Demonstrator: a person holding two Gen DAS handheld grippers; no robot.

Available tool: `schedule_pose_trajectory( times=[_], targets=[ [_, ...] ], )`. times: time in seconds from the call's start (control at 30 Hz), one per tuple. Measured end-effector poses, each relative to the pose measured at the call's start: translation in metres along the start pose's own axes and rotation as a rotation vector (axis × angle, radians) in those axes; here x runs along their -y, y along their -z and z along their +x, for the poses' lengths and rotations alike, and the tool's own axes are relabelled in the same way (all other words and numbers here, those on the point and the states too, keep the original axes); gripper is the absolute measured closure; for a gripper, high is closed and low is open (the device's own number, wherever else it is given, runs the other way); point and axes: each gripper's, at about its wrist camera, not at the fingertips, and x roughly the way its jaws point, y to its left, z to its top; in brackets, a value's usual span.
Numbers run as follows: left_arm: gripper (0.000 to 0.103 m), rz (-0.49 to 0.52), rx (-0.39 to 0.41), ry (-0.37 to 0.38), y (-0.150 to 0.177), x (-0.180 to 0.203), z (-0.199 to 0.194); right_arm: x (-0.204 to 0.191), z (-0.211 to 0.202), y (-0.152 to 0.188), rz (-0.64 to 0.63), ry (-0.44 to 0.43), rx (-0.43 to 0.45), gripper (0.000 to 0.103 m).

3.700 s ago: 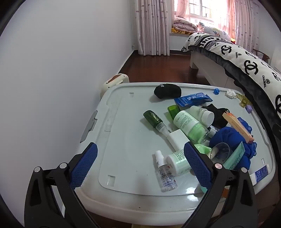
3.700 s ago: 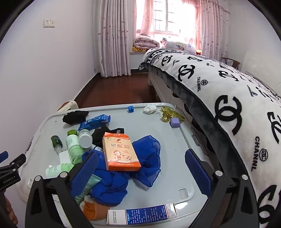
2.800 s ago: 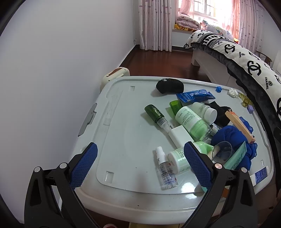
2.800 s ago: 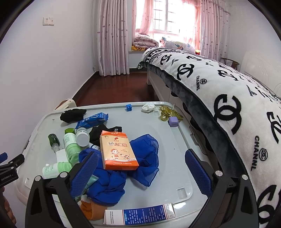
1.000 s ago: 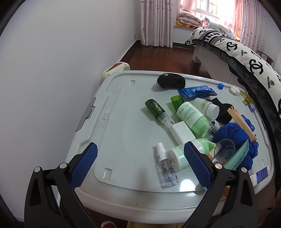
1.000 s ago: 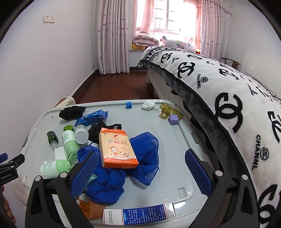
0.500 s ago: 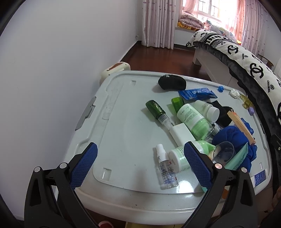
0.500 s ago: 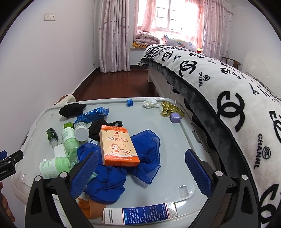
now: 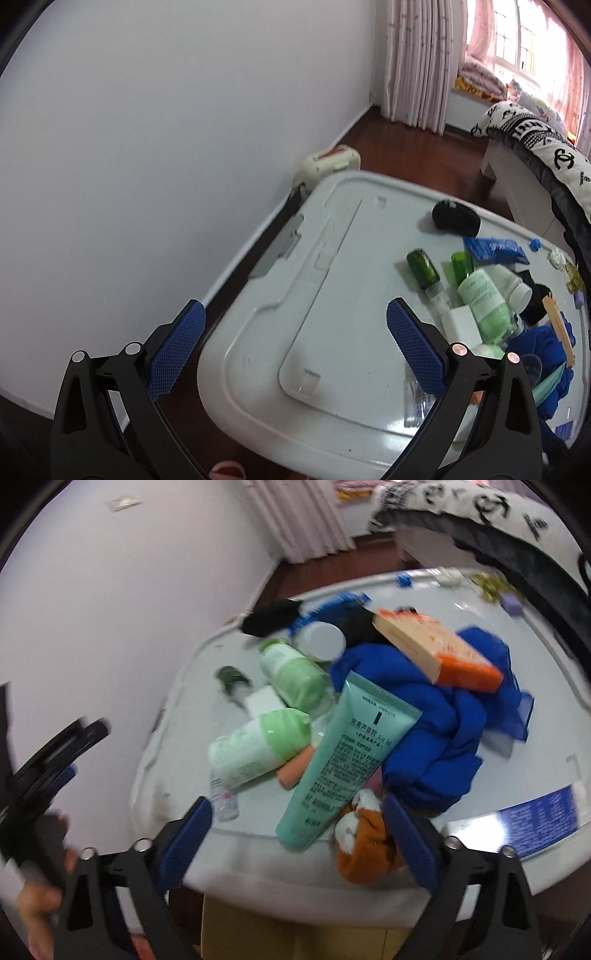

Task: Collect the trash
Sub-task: 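Grasp the mint-green tube with the right tool while the left tool grasps the green-capped bottle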

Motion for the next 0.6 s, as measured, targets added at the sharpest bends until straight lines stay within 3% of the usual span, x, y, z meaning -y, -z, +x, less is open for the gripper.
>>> schedule_pose_trajectory(
  times=[0.03,0.17,0.33,0.5,0.6],
  targets=[
    [0.007,-0.005,-0.011,0.002,0.000,-0.002,0.001,-0.001,0.005,-0.002,0.024,0.016,0.008,0.021],
    [0.007,-0.023,-0.048,0.043,0.000,-0.009,0.002,-0.011,0.026,-0.009,0.026,0.158,0.027,0.063],
    [0.007,0.030,-0.119,0.097,0.003,0.000,0.012,-0.023,0.015,-0.016,-0.031,0.147,0.053,0.068],
    [0.007,0.197,-0.197,0.174,0.018,0.033,0.025,-0.037,-0.037,-0.015,-0.143,0.151,0.173,0.069],
    [0.007,0.357,-0.160,0.216,0.028,0.063,0.023,-0.037,-0.068,-0.019,-0.172,0.152,0.231,0.069]
  ],
)
